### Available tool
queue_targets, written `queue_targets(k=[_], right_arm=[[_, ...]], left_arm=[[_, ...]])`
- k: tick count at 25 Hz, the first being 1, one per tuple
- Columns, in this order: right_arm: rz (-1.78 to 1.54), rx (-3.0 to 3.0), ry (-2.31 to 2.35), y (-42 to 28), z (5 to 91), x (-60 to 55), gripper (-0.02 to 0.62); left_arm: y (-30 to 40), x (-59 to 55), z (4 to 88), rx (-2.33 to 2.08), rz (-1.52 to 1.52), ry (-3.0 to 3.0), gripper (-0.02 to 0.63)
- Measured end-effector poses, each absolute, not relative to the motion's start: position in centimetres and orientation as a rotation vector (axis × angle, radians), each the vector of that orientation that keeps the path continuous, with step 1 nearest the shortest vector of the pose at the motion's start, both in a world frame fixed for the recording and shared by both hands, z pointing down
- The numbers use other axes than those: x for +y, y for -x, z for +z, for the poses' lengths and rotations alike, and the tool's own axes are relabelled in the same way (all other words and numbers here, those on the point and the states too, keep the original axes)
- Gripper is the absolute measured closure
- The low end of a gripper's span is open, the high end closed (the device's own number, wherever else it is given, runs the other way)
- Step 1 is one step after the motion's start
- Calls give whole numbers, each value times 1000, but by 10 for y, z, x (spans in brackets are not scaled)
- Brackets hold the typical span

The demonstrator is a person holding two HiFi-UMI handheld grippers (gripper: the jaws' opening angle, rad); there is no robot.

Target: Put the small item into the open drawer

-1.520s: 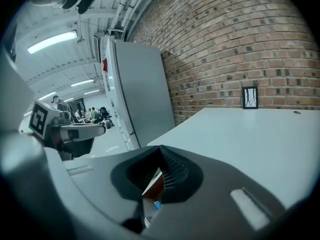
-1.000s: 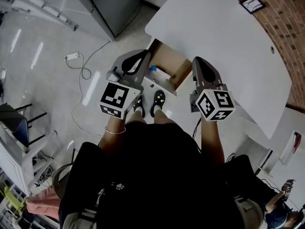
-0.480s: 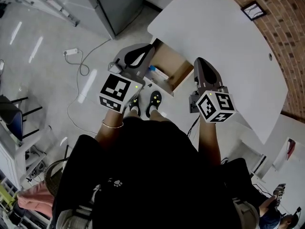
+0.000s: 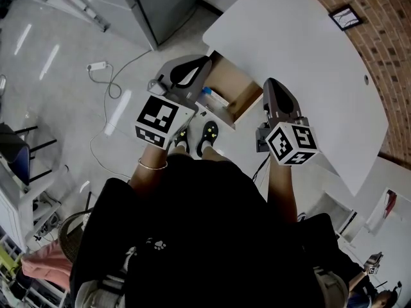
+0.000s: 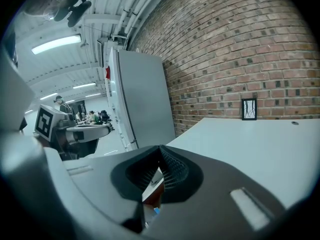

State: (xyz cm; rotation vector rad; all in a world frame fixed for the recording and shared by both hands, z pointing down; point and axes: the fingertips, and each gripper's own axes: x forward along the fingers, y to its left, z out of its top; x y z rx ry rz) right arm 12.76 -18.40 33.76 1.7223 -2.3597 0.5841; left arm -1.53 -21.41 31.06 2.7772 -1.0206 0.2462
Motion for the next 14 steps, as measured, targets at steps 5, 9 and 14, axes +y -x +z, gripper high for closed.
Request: queue_targets(k=[5, 9, 14], right_arm=[[592, -2358, -1717, -128, 340, -184, 588], [594, -2356, -1715, -128, 341, -184, 588], [602, -2351, -1717, -130, 343, -184, 588]], left_arm=[[16, -216, 310, -1029, 243, -2775, 615], [16, -217, 312, -1027, 244, -2772, 615], [15, -217, 312, -1026, 245, -2769, 615]])
